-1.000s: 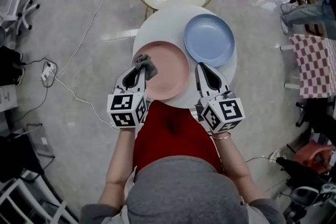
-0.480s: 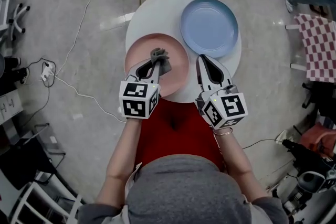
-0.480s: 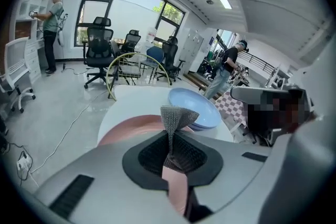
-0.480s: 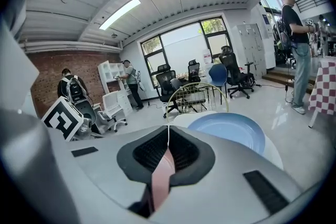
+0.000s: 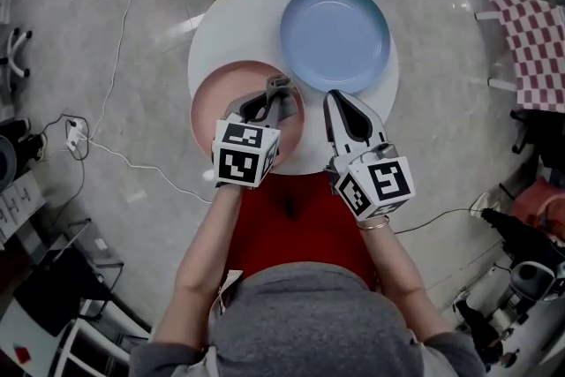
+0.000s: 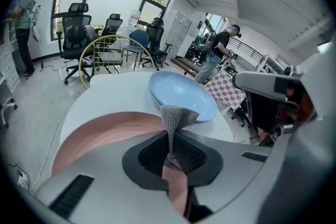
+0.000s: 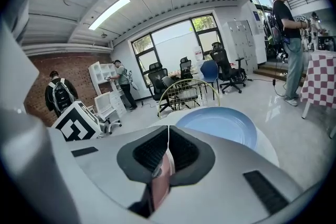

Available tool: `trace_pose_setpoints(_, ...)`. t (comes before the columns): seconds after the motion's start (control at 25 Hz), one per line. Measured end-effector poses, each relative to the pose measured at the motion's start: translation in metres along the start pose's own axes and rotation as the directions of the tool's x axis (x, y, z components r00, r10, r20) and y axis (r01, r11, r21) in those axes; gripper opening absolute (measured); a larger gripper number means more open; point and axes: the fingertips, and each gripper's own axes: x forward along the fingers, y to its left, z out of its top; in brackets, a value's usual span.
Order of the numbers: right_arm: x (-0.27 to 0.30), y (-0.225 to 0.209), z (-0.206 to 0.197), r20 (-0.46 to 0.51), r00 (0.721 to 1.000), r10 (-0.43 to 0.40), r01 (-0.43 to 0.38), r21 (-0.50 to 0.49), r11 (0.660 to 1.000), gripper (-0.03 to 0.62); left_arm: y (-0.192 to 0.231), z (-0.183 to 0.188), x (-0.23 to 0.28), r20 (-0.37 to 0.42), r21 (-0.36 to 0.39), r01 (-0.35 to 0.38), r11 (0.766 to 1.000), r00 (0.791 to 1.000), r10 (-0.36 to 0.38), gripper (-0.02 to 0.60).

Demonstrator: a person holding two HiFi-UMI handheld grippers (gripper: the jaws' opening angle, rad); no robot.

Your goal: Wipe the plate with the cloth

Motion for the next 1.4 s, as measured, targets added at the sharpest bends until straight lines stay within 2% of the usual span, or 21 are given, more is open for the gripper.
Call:
trace_pose_setpoints(0.2, 0.007, -0.005, -0.006, -0.016, 1.0, 0.015, -0.014, 0.007, 1.0, 0.029, -0.008, -0.01, 0.029, -0.082, 0.007, 0.038, 0.999, 0.996, -0.037, 0.035)
trace_pose_setpoints(0.48, 0.016, -0.003, -0.009, -0.039, 0.998, 0.05, -0.05, 0.008, 0.999, 0.029, 0.007, -0.015, 0.047, -0.155, -0.001, 0.022, 1.0, 0.988, -0.022, 0.037)
trace_pose_setpoints(0.96, 0.038, 0.009, -0.009, -0.08, 0.991, 0.106, -0.108, -0.017, 0.994, 0.029, 0.065, -0.006, 0.033, -0.122, -0.142, -0.128, 0.982, 0.986, 0.111, 0.038)
trace_pose_setpoints(1.24, 0.049, 0.025, -0.007, -0.103, 0.985, 0.141, -0.145, -0.036, 0.989, 0.029, 0.102, -0.011, 0.013, -0.108, -0.242, -0.214, 0.946, 0.975, 0.193, 0.038)
trace_pose_setpoints(1.4, 0.053, 0.033, -0.007, -0.115, 0.98, 0.16, -0.166, -0.049, 0.985, 0.029, 0.117, -0.017, 0.001, -0.125, -0.273, -0.265, 0.925, 0.963, 0.239, 0.038)
